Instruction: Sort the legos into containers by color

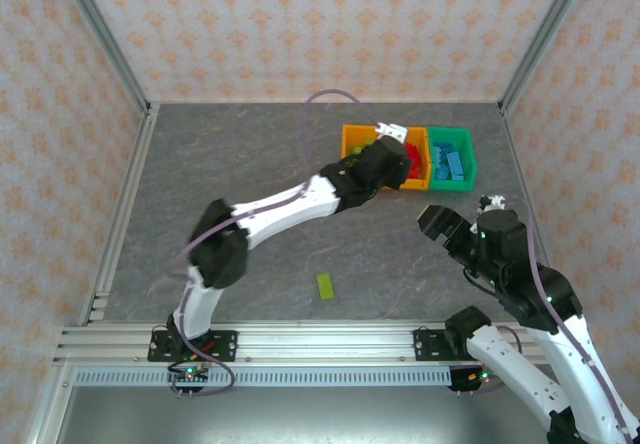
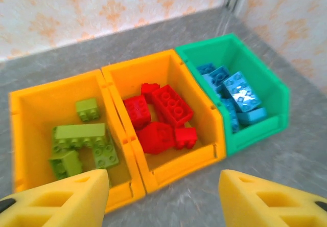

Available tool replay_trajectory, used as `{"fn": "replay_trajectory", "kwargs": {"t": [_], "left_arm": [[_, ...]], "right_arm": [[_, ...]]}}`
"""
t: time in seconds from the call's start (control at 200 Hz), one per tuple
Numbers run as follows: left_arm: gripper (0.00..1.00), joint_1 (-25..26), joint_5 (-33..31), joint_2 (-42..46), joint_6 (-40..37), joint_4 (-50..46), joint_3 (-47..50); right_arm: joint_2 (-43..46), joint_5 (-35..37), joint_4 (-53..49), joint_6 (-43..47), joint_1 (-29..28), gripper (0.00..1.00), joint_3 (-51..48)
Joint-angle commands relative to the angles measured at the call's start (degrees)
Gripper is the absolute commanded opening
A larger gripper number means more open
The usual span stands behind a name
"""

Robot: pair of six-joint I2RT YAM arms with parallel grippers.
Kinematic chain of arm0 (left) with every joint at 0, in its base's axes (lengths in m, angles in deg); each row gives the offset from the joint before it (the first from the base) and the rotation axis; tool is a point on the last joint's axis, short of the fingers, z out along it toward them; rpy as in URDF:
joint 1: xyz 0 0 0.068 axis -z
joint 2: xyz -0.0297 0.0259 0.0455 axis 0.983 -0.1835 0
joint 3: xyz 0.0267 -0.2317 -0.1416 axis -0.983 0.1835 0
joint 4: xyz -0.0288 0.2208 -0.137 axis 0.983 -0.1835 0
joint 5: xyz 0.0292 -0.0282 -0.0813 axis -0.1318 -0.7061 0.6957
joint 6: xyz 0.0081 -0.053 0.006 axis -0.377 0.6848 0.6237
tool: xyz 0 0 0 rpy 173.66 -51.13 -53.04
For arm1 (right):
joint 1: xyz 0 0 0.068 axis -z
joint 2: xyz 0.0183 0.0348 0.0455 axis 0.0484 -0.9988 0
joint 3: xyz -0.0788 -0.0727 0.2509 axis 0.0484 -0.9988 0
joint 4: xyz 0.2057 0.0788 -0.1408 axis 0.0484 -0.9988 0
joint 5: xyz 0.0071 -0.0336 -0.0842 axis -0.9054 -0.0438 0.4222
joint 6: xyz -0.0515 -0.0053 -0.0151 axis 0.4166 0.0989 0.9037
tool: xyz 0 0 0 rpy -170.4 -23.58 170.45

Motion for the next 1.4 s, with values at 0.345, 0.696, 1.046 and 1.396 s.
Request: {"fn": "replay_trajectory", "kwargs": {"t": [0.345,0.696,1.046,1.396], "left_arm": [[0.63,11.3,-4.7,51.2,-7.2,-12.3,39.2],[0.69,11.5,-4.6,79.9,-12.9,-43.4,43.9],[0.99,11.3,-3.9,88.6,-14.6,-40.2,48.9],[1.00,11.3,7.4,86.0,-20.5,-38.5,50.1]], "right_arm": [[-19.4,-6.1,9.0,3.3,-16.1,0.93,-4.0],[-51.2,-0.4,22.2,-1.4,-38.1,0.92,-0.5],[-66.6,8.1,19.4,-2.7,-44.5,0.70,5.1],[-66.7,12.5,16.3,-4.5,-45.0,0.30,5.5]]}}
